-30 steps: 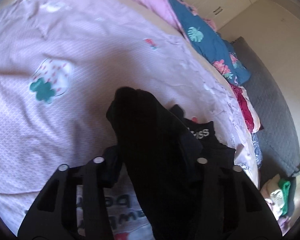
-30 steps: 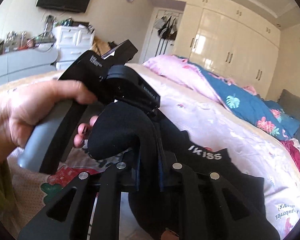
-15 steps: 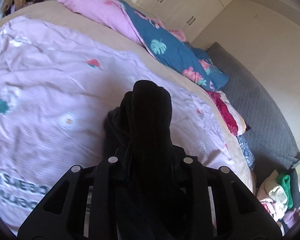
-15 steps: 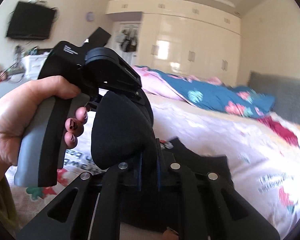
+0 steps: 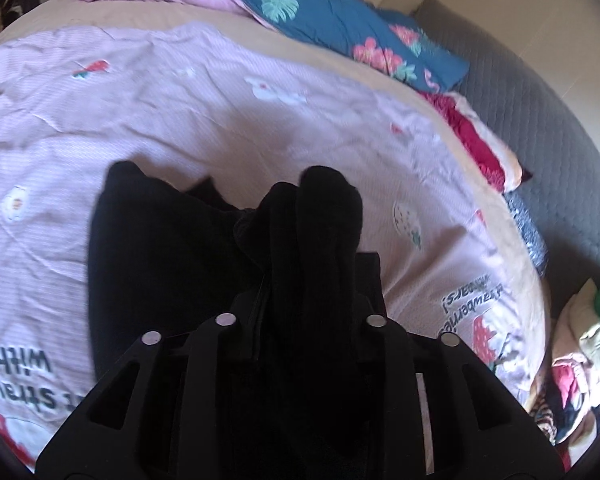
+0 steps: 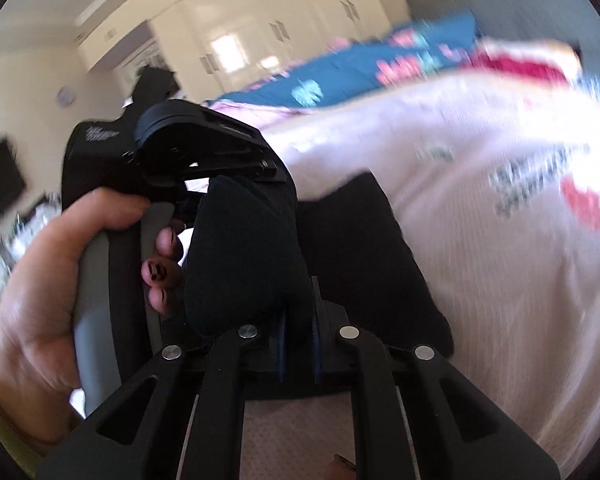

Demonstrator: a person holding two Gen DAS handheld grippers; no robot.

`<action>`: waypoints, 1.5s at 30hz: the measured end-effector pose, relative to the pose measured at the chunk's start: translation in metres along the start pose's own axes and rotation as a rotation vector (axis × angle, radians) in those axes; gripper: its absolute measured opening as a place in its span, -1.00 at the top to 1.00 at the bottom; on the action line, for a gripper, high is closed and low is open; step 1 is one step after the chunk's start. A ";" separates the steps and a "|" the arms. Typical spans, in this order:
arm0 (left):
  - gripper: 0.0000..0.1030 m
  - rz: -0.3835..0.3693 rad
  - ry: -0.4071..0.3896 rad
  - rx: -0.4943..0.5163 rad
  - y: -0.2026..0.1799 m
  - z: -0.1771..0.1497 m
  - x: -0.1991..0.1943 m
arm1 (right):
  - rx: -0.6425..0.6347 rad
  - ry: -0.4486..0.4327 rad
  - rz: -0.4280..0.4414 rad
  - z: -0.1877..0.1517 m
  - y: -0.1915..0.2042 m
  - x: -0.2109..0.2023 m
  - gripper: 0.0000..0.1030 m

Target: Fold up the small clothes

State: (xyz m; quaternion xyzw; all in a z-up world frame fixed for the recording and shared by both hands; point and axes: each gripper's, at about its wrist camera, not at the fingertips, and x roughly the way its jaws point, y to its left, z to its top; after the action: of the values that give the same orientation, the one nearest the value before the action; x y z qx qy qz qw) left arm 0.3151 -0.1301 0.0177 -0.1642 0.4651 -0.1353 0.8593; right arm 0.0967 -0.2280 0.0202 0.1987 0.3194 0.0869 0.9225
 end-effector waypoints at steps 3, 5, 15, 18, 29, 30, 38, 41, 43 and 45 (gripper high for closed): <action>0.40 0.009 0.030 0.029 -0.014 -0.005 0.014 | 0.161 0.060 0.056 -0.004 -0.026 0.007 0.84; 0.13 0.022 0.042 0.042 -0.019 -0.007 0.019 | 0.282 0.095 0.106 -0.006 -0.044 0.011 0.84; -0.65 -0.091 -0.052 0.038 -0.025 -0.016 -0.016 | 0.642 0.184 0.210 -0.015 -0.090 0.023 0.71; -0.65 -0.059 -0.068 0.065 -0.017 -0.026 -0.034 | 0.606 0.177 0.167 -0.010 -0.085 0.014 0.54; -0.78 0.040 -0.151 0.124 0.009 -0.065 -0.104 | 0.377 0.005 -0.013 0.013 -0.064 -0.040 -0.26; -0.78 0.053 -0.162 0.132 0.010 -0.069 -0.110 | 0.362 -0.008 -0.021 0.016 -0.063 -0.041 -0.27; -0.81 0.117 -0.192 0.169 0.019 -0.095 -0.135 | 0.214 -0.051 -0.059 0.034 -0.051 -0.043 -0.55; -0.81 0.131 -0.182 0.166 0.026 -0.105 -0.137 | 0.162 -0.021 -0.060 0.035 -0.047 -0.032 -0.56; -0.81 0.137 -0.186 0.160 0.030 -0.113 -0.140 | 0.128 0.025 -0.062 0.034 -0.047 -0.020 -0.56; -0.81 0.134 -0.189 0.152 0.034 -0.120 -0.143 | 0.111 0.078 -0.066 0.034 -0.050 -0.003 -0.33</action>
State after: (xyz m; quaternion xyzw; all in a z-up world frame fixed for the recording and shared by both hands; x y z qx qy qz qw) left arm 0.1405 -0.0630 0.0497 -0.0792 0.3806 -0.0962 0.9163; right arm 0.1170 -0.2847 0.0256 0.2354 0.3657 0.0460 0.8993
